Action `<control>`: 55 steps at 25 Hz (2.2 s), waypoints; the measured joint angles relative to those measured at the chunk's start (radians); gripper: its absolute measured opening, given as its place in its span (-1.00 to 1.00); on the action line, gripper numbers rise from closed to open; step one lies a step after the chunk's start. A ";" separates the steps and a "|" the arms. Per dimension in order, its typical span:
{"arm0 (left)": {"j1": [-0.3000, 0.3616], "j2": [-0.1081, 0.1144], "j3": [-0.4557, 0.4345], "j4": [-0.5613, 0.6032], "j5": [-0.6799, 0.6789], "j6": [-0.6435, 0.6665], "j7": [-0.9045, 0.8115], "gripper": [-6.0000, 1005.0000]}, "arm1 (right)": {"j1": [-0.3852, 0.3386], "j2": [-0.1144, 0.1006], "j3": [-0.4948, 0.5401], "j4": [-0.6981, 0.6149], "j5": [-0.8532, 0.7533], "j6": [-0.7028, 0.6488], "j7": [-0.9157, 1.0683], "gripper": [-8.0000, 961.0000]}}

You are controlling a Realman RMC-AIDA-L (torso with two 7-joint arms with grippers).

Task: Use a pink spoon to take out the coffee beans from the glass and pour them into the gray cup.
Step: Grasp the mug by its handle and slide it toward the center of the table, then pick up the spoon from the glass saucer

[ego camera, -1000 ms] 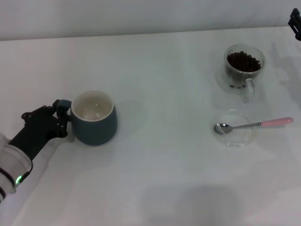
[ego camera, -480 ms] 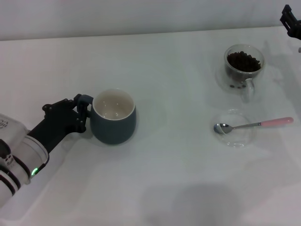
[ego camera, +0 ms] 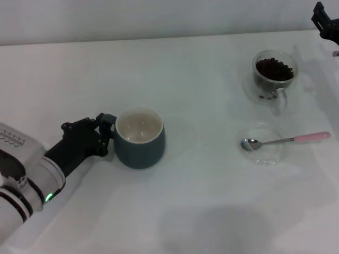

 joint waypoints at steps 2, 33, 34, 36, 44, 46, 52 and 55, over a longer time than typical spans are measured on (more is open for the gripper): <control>0.004 0.000 0.000 -0.006 0.008 0.014 0.000 -0.74 | 0.000 -0.001 0.000 -0.002 0.000 0.000 0.000 0.60; 0.097 0.006 -0.024 -0.009 0.012 -0.085 0.000 0.25 | -0.001 -0.007 0.012 -0.036 0.009 0.000 0.000 0.60; 0.102 0.006 -0.025 -0.007 0.012 -0.091 0.000 0.29 | -0.002 -0.006 0.012 -0.037 0.009 0.000 0.000 0.60; 0.112 0.006 -0.025 -0.004 0.012 -0.103 0.000 0.37 | -0.003 -0.006 0.013 -0.037 0.011 0.000 0.000 0.60; 0.150 0.008 -0.024 0.009 0.014 -0.144 0.001 0.63 | -0.004 -0.005 0.021 -0.037 0.053 -0.001 0.026 0.60; 0.168 0.008 -0.024 0.013 0.013 -0.171 0.001 0.63 | -0.010 -0.007 0.026 -0.037 0.058 -0.003 0.069 0.60; 0.236 0.008 -0.030 0.044 -0.023 -0.322 0.002 0.62 | -0.054 -0.009 0.020 -0.055 0.057 -0.002 0.266 0.60; 0.273 0.009 -0.068 0.089 -0.048 -0.437 0.002 0.62 | -0.092 -0.009 0.017 -0.060 0.056 0.003 0.404 0.60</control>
